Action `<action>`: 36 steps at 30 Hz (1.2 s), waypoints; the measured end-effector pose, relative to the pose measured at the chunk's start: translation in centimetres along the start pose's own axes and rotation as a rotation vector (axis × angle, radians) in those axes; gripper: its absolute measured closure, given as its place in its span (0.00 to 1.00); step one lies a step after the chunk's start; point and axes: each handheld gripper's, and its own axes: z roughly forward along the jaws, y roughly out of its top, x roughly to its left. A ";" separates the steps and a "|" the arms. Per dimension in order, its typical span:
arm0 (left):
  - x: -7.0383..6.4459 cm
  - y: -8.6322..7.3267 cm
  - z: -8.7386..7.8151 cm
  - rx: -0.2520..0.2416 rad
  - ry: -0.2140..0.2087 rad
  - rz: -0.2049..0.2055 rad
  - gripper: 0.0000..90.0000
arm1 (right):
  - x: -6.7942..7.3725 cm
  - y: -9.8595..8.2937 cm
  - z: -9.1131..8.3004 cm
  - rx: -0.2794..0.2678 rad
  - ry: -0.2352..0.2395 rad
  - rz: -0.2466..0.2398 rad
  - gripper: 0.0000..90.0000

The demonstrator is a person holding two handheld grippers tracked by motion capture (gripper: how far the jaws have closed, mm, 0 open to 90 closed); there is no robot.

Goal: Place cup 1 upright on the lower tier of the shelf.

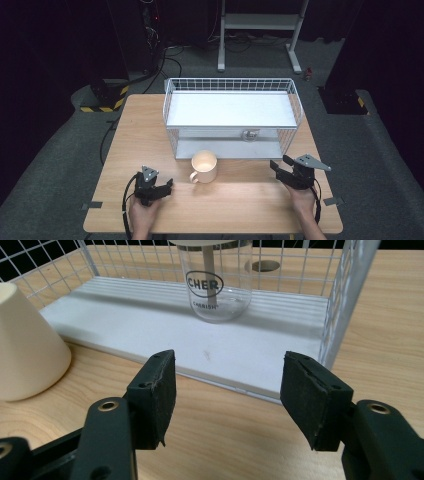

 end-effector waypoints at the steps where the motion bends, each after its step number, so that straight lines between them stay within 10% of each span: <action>1: 0.0 0.0 0.0 0.000 0.000 0.000 0.24 | -0.1 -0.1 -0.1 -0.002 -0.002 0.000 0.44; 36: 0.0 0.0 0.0 0.000 0.000 0.000 0.24 | -0.7 -3.8 -2.2 0.073 -0.046 -0.031 0.36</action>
